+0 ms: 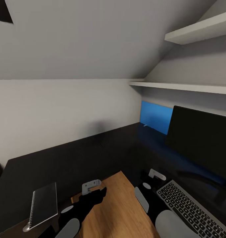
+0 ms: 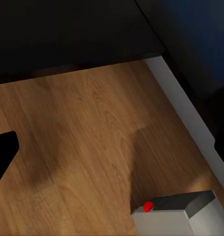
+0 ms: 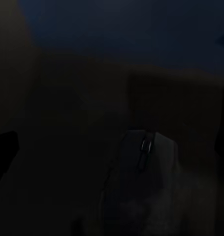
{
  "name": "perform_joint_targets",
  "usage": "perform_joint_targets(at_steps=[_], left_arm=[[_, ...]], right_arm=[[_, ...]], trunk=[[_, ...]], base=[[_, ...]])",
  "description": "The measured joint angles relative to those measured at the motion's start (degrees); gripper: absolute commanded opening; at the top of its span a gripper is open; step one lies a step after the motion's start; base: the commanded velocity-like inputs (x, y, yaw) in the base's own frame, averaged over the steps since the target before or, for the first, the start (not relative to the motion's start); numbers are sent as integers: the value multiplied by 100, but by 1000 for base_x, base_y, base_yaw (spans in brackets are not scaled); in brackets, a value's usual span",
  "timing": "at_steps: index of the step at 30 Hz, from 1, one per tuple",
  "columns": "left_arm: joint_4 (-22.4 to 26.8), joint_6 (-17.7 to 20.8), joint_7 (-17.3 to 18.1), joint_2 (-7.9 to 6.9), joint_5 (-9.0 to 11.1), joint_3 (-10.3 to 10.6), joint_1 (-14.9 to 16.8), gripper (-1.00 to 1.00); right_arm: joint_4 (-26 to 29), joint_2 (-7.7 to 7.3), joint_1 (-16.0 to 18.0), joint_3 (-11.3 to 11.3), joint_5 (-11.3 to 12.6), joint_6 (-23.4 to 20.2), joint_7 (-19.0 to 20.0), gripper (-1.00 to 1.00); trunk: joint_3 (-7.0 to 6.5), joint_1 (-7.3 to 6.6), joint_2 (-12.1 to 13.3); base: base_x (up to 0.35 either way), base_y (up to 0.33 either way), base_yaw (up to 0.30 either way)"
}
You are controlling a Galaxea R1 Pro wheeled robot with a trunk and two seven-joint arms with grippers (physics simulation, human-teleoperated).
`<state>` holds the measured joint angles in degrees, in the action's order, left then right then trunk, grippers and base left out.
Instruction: In the bedroom, organize the workspace by keeping the computer under the desk, ensuring the monitor is on the desk, placing the keyboard on the desk next to the monitor, placing the mouse on the desk next to the keyboard, moving the folder from the swivel chair onto the desk next to the mouse, stacking the notebook on top of the folder with the pen on top of the notebook, and positioning the swivel chair next to the desk.
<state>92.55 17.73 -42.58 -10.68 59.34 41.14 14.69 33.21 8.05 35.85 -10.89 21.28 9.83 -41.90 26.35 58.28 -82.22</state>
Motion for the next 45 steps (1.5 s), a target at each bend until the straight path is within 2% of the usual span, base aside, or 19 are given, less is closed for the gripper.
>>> perform_joint_targets(at_steps=[11,14,15,18,19,21,22,24,25,33,45], left_arm=[[0,1,0,-4,-4,-9,0,100],[0,0,0,-7,-7,-16,0,100],[0,0,0,-12,-8,-22,0,100],[0,0,0,-28,-9,-55,0,100],[0,0,0,-34,-9,-76,0,100],[0,1,0,-38,-9,-94,0,100],[0,1,0,-37,-9,-114,0,100],[0,0,0,-36,-9,-117,0,100],[0,0,0,-36,-9,-121,0,100],[0,2,0,-35,-9,-121,0,100],[-99,3,0,-28,6,-109,0,100]], right_arm=[[50,2,-4,-6,-7,0,0,100],[246,6,-4,-59,-18,-7,-6,100],[469,6,-4,-138,-44,-134,-10,100],[867,-2,-8,-203,-36,-817,2,100],[1161,-5,-12,-218,-4,-1329,9,100],[1547,-7,-20,-222,-2,-1961,9,100],[2400,-21,-94,-223,-6,-3093,11,100],[3027,-34,-257,-221,-2,-3462,11,100],[3386,-40,-449,-224,9,-3627,9,100],[4453,-48,-1087,-262,8,-3811,25,100],[4563,-36,-1128,-262,30,-3826,28,100]], trunk=[[0,0,0],[0,0,0],[0,0,0],[0,0,0],[-1,0,0],[0,0,0],[-1,0,1],[0,0,0],[0,0,0],[0,0,0],[0,0,0]], base=[[0,0,0],[0,0,0],[0,0,0],[0,0,0],[0,0,0],[0,0,0],[0,0,0],[0,0,0],[0,0,0],[0,0,0],[0,0,0]])
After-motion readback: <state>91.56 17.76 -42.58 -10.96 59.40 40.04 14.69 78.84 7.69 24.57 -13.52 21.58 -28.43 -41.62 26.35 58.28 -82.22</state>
